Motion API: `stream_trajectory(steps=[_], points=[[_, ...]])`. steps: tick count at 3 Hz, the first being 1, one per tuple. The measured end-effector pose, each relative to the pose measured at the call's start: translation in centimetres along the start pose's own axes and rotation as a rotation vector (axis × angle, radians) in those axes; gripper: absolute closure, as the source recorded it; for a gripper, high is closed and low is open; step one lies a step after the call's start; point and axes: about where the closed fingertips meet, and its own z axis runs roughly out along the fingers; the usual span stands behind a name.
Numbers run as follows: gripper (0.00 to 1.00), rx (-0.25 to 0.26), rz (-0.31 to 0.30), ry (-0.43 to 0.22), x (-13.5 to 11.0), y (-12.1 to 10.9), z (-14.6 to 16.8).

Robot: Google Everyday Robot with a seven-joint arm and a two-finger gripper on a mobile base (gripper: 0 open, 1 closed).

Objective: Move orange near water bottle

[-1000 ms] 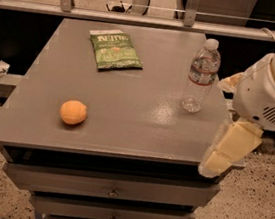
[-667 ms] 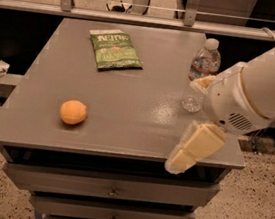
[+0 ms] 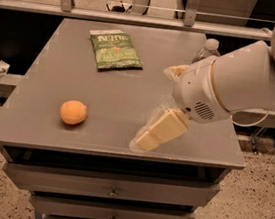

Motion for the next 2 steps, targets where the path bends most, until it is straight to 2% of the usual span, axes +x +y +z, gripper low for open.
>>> stream_trajectory(steps=[1, 2], points=[[0.0, 0.0, 0.0, 0.0, 0.0, 0.0, 0.0], [0.0, -0.012, 0.007, -0.054, -1.0, 0.6, 1.8]])
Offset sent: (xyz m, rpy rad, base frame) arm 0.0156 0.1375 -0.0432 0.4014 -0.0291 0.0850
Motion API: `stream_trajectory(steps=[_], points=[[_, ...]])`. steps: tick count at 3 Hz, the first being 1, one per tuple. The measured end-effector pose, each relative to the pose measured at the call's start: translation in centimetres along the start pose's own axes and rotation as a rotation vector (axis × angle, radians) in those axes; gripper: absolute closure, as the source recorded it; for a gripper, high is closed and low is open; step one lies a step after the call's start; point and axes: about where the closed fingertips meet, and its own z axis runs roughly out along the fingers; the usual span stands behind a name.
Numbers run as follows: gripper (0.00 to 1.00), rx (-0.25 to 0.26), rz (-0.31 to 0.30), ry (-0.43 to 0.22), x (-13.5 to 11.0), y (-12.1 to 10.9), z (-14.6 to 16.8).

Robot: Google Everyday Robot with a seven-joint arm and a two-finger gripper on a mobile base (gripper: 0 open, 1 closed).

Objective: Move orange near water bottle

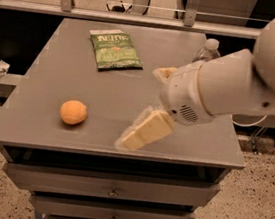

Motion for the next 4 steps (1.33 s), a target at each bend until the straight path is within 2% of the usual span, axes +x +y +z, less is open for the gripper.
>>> stream_trajectory(steps=[1, 2, 3, 4], points=[[0.0, -0.071, 0.022, -0.163, -2.7, 2.5, 7.2], [0.0, -0.089, 0.037, -0.278, -5.0, 3.2, 11.9], [0.0, -0.078, 0.031, -0.355, -6.7, 2.9, 14.9], [0.0, -0.055, 0.025, -0.379, -6.7, 2.3, 16.7]])
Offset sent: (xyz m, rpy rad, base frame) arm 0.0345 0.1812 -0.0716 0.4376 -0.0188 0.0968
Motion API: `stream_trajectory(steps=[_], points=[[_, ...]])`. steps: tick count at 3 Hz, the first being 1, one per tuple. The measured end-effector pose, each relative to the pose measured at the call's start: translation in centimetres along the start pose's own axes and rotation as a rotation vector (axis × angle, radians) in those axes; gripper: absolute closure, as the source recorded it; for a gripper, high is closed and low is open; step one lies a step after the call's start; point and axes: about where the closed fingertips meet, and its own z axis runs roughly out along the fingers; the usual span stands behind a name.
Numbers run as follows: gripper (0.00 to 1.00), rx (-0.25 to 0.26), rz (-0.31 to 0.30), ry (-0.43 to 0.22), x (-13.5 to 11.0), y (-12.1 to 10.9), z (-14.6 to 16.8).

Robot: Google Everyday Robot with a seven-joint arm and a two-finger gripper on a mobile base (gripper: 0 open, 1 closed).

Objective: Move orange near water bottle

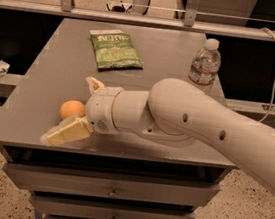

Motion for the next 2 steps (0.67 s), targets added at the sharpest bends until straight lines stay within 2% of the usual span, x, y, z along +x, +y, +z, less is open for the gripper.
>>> stream_trajectory(steps=[1, 2], points=[[0.0, 0.024, 0.003, -0.01, 1.03, -0.8, 0.43], [0.15, 0.039, 0.008, -0.016, 1.64, -1.14, 0.69]])
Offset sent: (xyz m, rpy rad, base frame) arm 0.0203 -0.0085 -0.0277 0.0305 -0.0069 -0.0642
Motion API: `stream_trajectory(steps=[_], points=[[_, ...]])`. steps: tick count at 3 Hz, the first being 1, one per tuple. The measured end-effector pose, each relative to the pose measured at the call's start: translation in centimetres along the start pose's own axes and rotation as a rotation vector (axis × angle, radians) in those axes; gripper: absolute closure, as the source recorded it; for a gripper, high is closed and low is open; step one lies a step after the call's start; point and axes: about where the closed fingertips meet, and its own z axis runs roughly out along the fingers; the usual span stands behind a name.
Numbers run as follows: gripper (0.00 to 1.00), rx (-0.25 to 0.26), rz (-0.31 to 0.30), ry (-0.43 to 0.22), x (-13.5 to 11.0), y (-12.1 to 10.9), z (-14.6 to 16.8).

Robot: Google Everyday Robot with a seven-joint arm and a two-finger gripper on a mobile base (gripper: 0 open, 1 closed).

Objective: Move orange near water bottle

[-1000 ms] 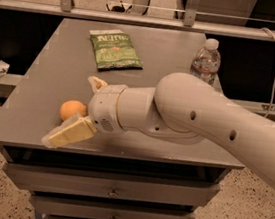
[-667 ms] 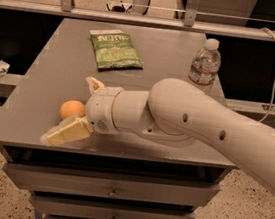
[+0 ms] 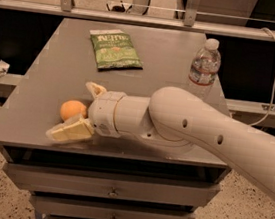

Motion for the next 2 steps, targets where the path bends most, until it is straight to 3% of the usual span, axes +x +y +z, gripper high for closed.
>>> stream_trajectory(steps=[2], points=[[0.62, 0.021, 0.024, 0.0, 0.36, -0.38, -0.63]])
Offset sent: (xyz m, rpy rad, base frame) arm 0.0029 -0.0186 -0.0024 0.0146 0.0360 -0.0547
